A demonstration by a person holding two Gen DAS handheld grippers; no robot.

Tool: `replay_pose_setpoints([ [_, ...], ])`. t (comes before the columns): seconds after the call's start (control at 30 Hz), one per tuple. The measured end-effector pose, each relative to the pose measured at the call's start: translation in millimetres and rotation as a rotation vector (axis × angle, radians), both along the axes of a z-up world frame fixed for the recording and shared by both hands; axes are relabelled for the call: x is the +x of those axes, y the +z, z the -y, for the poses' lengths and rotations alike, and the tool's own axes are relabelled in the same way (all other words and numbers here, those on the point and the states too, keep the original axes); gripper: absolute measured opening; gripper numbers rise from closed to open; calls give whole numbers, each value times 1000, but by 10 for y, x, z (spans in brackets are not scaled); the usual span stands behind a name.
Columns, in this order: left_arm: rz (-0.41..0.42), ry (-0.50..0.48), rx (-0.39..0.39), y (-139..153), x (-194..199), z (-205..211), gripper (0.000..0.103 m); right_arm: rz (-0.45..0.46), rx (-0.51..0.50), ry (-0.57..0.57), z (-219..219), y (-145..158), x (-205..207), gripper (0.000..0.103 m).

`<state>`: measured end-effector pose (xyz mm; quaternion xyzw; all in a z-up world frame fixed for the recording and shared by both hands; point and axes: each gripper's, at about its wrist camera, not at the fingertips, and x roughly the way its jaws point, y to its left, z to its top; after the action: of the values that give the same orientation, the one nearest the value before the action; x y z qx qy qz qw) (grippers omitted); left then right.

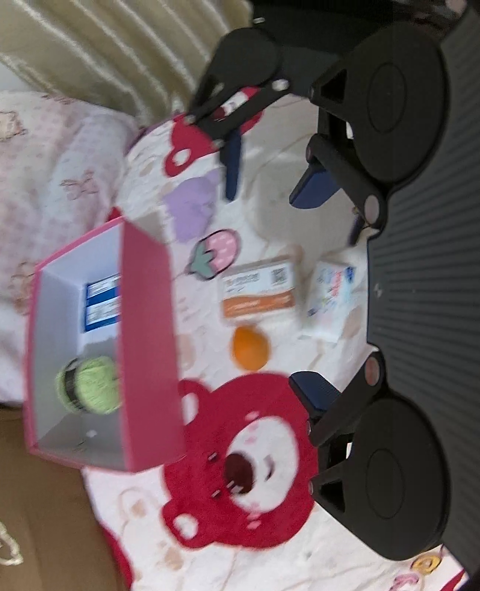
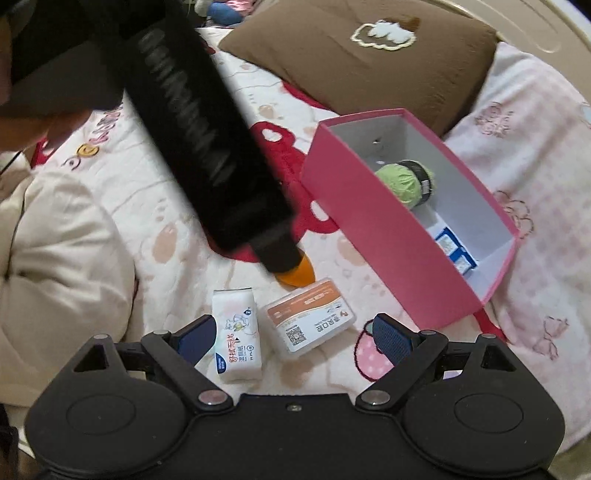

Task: Organize objects
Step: 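Withdraw the left tool from the box toward the clear plastic box, then close the left tool on the clear plastic box with orange label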

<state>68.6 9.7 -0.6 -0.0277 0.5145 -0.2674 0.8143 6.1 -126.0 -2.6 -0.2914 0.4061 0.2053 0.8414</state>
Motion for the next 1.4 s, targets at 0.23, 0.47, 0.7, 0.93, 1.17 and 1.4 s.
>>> replay_pose_setpoints([
  [0.23, -22, 11, -51, -274, -44, 110, 95, 20, -1, 70, 171, -150, -30, 94],
  [0.47, -62, 63, -105, -535, -17, 137, 94, 23, -33, 122, 273, -317, -62, 93],
  [0.7, -60, 96, -143, -691, 51, 185, 88, 19, -6, 171, 389, -486, 92, 93],
  [0.93, -72, 131, -178, -826, 131, 210, 87, -11, -14, 155, 480, -672, 332, 93],
  [1.17, -71, 128, -155, -936, 258, 280, 80, -32, 1, 178, 511, -829, 465, 93],
  [1.4, -119, 145, -149, -1035, 300, 289, 63, -57, -23, 208, 467, -938, 594, 93],
])
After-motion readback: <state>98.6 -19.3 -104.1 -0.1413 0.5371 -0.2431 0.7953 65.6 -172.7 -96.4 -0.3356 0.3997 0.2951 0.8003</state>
